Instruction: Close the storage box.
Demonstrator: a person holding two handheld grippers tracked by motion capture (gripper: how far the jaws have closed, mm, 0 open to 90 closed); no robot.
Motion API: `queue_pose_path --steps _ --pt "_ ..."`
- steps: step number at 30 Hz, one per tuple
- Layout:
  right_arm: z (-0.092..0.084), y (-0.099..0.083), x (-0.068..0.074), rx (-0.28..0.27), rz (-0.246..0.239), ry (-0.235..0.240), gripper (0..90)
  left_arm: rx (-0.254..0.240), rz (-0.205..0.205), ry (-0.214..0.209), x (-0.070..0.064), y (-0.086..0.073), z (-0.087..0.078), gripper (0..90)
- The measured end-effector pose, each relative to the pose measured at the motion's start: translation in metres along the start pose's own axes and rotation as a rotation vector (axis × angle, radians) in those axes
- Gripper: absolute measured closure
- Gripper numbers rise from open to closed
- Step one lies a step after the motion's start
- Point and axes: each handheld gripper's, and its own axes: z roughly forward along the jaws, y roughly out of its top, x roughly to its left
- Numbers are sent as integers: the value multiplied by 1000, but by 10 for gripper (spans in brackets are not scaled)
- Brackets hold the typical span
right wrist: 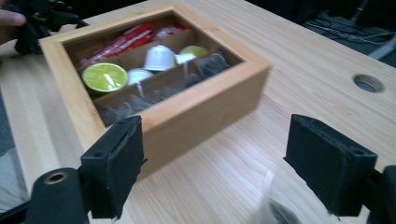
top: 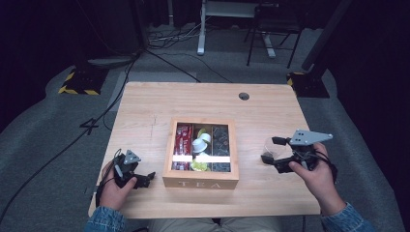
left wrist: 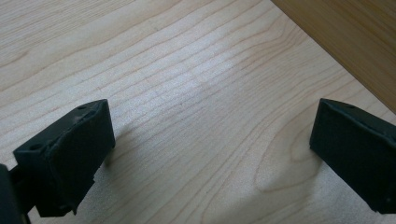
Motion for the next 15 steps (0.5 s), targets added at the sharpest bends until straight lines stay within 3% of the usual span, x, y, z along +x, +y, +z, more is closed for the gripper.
queue_pose_path --steps 7,15 --pt "-18 -18 -30 17 79 -74 180 0 -1 2 0 0 0 2" --pt "-27 -46 -59 63 139 -121 173 -1 -1 2 0 0 0 2"
